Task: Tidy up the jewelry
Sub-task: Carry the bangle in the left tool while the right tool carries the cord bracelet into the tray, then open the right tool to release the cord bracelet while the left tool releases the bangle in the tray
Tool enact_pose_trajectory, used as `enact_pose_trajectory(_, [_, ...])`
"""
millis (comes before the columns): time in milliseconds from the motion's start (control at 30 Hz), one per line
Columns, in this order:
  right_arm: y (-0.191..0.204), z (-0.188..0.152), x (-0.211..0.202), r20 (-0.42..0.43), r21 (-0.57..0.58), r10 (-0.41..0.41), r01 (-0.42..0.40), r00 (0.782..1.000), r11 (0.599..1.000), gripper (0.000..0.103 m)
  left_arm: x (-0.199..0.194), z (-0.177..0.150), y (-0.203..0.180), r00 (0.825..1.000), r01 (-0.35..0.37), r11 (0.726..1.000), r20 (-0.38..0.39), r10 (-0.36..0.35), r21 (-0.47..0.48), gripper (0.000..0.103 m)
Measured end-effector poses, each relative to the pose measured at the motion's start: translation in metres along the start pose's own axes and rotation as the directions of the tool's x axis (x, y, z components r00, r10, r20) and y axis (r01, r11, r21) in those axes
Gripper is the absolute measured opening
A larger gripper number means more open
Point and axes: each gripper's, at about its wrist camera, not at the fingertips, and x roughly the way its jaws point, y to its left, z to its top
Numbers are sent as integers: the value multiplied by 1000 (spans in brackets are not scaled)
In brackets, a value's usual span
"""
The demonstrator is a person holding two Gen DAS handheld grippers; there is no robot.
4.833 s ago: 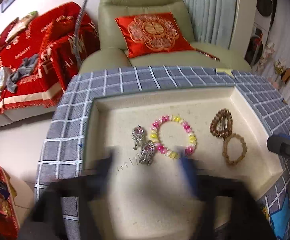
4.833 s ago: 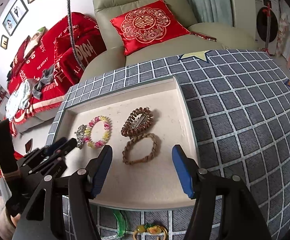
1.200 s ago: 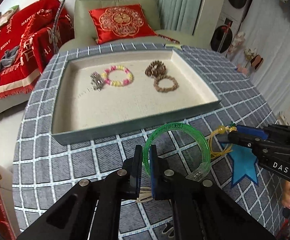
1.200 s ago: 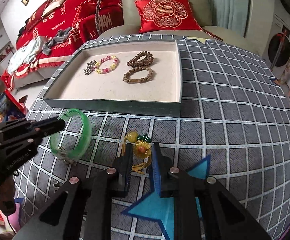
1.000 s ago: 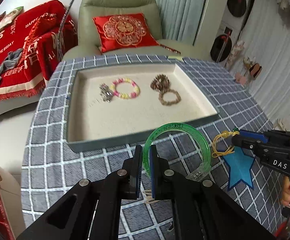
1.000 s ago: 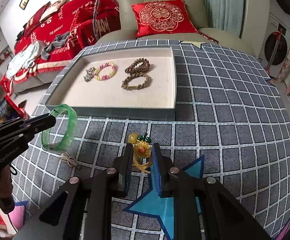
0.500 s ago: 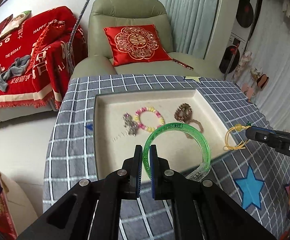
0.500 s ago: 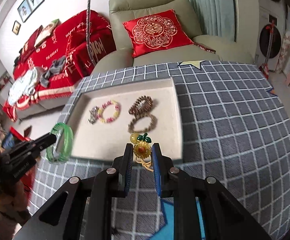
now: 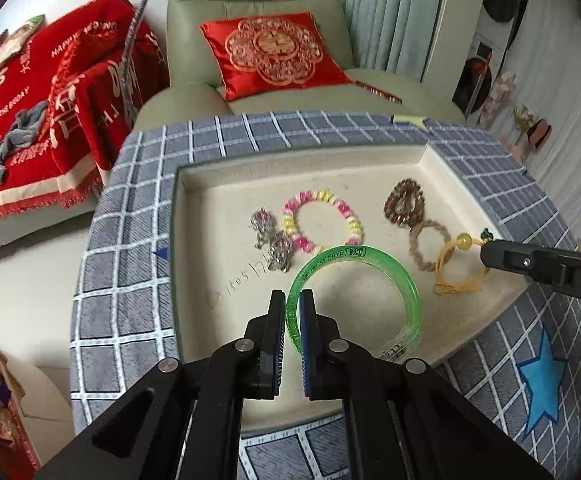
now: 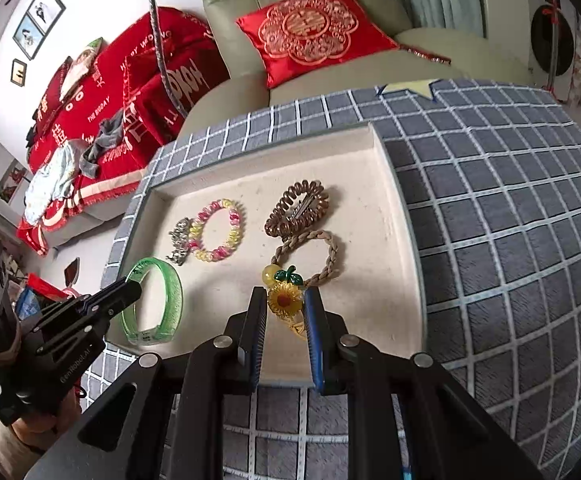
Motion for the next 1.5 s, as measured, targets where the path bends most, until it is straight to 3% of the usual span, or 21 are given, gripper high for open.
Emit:
enact_pose_trajectory(500, [-16,18,43,-1,10,-98,98,995,995,21,42,15,1,993,-102,994,-53,101,-24,22])
enact_pose_trajectory(1033, [-11,24,54,9,-29,-155,156,988,987,26,45,18,-5,989,-144,990,-21,144,1,22])
enact_pose_trajectory(1133, [-8,24,54,0,-38,-143,143,990,989,35,45,18,-6,990,-140,990,-20,140,4,22])
enact_pose_trajectory(1300, [0,24,53,-5,-50,-95,95,995,994,64,43,17,-5,992,-125,992,-22,125,-5,22])
enact_pose_trajectory(1500, [-2,23,36,36,-7,-51,51,998,999,79,31,16,-3,993,-109,993,31,110,-35,22])
